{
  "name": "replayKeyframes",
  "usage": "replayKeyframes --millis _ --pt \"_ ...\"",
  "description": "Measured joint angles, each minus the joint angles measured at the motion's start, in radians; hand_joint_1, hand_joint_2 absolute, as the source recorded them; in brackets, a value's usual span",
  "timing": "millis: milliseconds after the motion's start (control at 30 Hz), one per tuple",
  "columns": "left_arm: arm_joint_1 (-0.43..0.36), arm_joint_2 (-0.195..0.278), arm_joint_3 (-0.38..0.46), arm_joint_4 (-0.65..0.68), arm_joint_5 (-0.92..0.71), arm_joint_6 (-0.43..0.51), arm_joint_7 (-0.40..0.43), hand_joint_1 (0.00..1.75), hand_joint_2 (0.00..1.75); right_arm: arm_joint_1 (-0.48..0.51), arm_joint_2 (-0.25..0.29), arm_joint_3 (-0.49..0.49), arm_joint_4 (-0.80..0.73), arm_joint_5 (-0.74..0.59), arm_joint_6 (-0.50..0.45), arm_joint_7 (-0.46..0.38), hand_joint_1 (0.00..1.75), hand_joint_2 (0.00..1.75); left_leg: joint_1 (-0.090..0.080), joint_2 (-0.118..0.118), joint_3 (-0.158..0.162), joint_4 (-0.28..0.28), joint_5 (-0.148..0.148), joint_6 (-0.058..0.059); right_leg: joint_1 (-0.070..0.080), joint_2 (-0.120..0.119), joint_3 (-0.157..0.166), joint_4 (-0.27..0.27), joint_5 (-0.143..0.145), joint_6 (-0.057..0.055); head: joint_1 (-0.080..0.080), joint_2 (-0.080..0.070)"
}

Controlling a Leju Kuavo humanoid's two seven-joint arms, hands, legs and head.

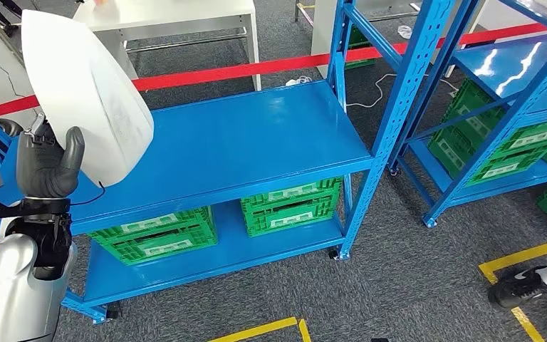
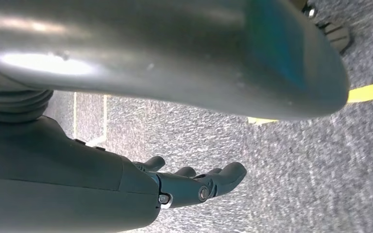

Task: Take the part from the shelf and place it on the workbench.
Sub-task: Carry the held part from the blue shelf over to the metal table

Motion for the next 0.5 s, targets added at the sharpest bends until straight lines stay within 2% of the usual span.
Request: replayKeyframes --millis 67,100,133,167,200,233,300,333,367,433,467,500 --pt "0.0 0.003 -0.006 0.004 0.0 -0.007 0.002 1.75 1.75 0.001 0.0 -0.004 0.0 -0.002 0.001 -0.003 0.0 0.0 0.002 0.001 -0.035 0.115 -0.091 -0.009 0.0 -0.001 -0.021 0.0 0.016 -0.006 -0.001 0.0" --pt "0.0 0.004 -0.01 0.008 0.001 -0.009 0.001 1.75 1.75 0.002 0.0 -0.005 0.0 -0.002 0.002 -0.006 0.0 0.0 0.003 0.001 -0.048 0.176 -0.123 -0.012 0.001 -0.001 -0.033 0.001 0.025 -0.006 -0.001 0.0" --pt "0.001 0.006 -0.013 0.012 0.002 -0.011 -0.002 1.75 1.75 0.003 0.0 -0.006 0.0 -0.002 0.003 -0.01 0.0 0.0 0.003 0.0 -0.05 0.216 -0.137 -0.013 0.001 -0.001 -0.046 0.001 0.035 -0.005 -0.001 0.0" --pt "0.003 0.007 -0.015 0.016 0.002 -0.012 -0.005 1.75 1.75 0.004 0.001 -0.006 0.0 -0.002 0.004 -0.013 0.0 0.0 0.003 0.0 -0.034 0.221 -0.129 -0.012 0.002 -0.001 -0.058 0.001 0.044 -0.004 -0.001 0.0" --pt "0.006 0.007 -0.016 0.02 0.003 -0.012 -0.01 1.75 1.75 0.005 0.001 -0.006 0.0 -0.002 0.005 -0.016 0.0 0.0 0.003 0.0 0.001 0.189 -0.107 -0.009 0.002 -0.001 -0.068 0.002 0.052 -0.003 -0.001 0.0" --pt "0.008 0.007 -0.017 0.022 0.003 -0.012 -0.014 1.75 1.75 0.006 0.001 -0.006 0.0 -0.001 0.005 -0.017 0.0 0.0 0.002 0.0 0.051 0.127 -0.083 -0.005 0.002 -0.001 -0.076 0.002 0.06 0.0 -0.001 0.0" --pt "0.01 0.008 -0.02 0.023 0.003 -0.012 -0.021 1.75 1.75 0.006 0.002 -0.006 0.0 0.0 0.005 -0.018 0.0 0.0 -0.002 0.0 0.145 -0.01 -0.069 0.005 0.002 0.0 -0.087 0.001 0.076 0.008 -0.001 0.0" --pt "0.012 0.009 -0.022 0.023 0.003 -0.012 -0.024 1.75 1.75 0.006 0.003 -0.006 0.0 0.001 0.005 -0.018 0.0 0.0 -0.005 -0.001 0.17 -0.054 -0.072 0.01 0.002 0.0 -0.089 -0.001 0.084 0.014 -0.001 0.0" --pt "0.015 0.011 -0.024 0.023 0.003 -0.011 -0.027 1.75 1.75 0.006 0.004 -0.006 0.0 0.003 0.005 -0.018 0.0 0.0 -0.009 -0.001 0.177 -0.072 -0.077 0.014 0.002 0.0 -0.089 -0.004 0.092 0.02 -0.001 0.0" --pt "0.025 0.018 -0.028 0.023 0.003 -0.007 -0.034 1.75 1.75 0.007 0.004 -0.006 0.0 0.01 0.005 -0.015 0.0 0.0 -0.009 0.001 0.166 -0.079 -0.062 0.028 0.001 0.001 -0.091 -0.009 0.104 0.033 -0.003 0.0" --pt "0.03 0.021 -0.031 0.024 0.003 -0.005 -0.038 1.75 1.75 0.008 0.004 -0.006 0.0 0.014 0.005 -0.014 0.0 0.0 -0.007 0.003 0.16 -0.081 -0.052 0.037 0.001 0.001 -0.098 -0.002 0.091 0.038 -0.002 0.0" --pt "0.036 0.023 -0.034 0.023 0.003 -0.003 -0.042 1.75 1.75 0.008 0.005 -0.006 0.0 0.016 0.005 -0.012 0.0 0.0 -0.004 0.006 0.151 -0.085 -0.039 0.046 0.001 0.001 -0.111 0.021 0.059 0.042 -0.001 0.0"
